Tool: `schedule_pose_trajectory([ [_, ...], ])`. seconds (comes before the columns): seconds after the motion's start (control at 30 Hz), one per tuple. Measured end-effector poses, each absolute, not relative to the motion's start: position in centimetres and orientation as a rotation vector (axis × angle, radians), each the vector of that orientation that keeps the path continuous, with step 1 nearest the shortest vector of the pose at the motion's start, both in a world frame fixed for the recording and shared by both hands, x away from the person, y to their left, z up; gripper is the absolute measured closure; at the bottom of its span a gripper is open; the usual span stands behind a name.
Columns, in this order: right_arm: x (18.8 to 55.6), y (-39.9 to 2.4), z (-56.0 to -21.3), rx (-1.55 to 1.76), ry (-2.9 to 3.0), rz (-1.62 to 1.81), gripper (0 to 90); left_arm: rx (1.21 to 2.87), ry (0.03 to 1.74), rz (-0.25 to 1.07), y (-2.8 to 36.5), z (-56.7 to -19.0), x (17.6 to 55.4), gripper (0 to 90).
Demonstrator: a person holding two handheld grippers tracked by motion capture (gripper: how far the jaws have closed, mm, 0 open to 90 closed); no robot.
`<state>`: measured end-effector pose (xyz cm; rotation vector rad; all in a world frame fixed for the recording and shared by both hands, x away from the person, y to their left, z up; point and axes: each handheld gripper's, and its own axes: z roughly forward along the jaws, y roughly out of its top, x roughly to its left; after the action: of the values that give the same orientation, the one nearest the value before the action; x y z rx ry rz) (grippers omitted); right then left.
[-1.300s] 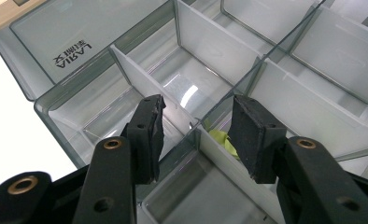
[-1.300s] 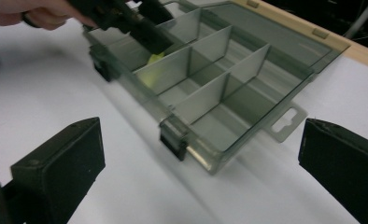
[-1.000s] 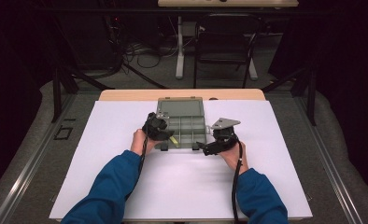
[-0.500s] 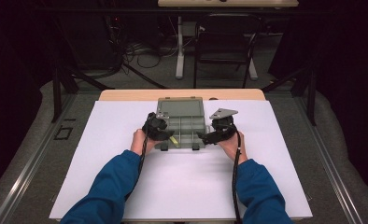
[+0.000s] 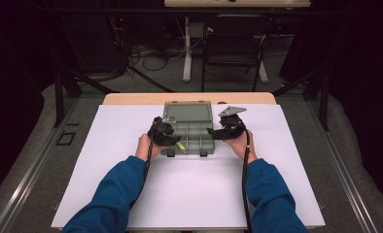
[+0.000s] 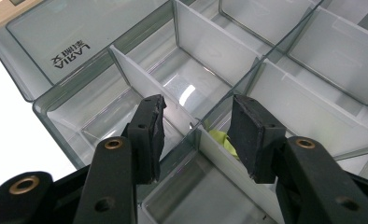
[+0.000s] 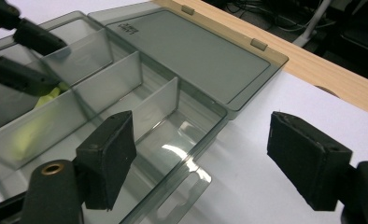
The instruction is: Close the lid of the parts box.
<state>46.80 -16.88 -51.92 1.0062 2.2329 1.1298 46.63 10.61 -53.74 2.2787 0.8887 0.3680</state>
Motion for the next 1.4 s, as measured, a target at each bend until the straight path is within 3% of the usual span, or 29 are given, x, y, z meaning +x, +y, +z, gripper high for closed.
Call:
schedule_pose_trajectory([
  [0.1, 47.5, -17.0, -51.9, 1.026, 2.214, 1.130, 34.6, 2.279, 0.889, 0.371, 10.6, -53.7, 46.6, 54.8],
  [0.17, 48.1, -17.2, -51.9, 1.046, 2.204, 1.140, 47.0, 2.278, 0.889, 0.372, 10.6, -53.7, 46.6, 54.8],
  [0.53, 51.0, -17.3, -52.3, 1.097, 2.214, 1.068, 88.5, 2.281, 0.885, 0.368, 10.6, -53.7, 46.7, 54.9],
  [1.03, 53.6, -16.2, -55.5, 1.161, 2.289, 0.875, 90.0, 2.279, 0.887, 0.370, 10.6, -53.8, 46.6, 54.9],
  [1.4, 54.0, -15.9, -55.5, 1.123, 2.319, 0.837, 90.0, 2.279, 0.874, 0.362, 10.7, -53.8, 46.7, 55.3],
])
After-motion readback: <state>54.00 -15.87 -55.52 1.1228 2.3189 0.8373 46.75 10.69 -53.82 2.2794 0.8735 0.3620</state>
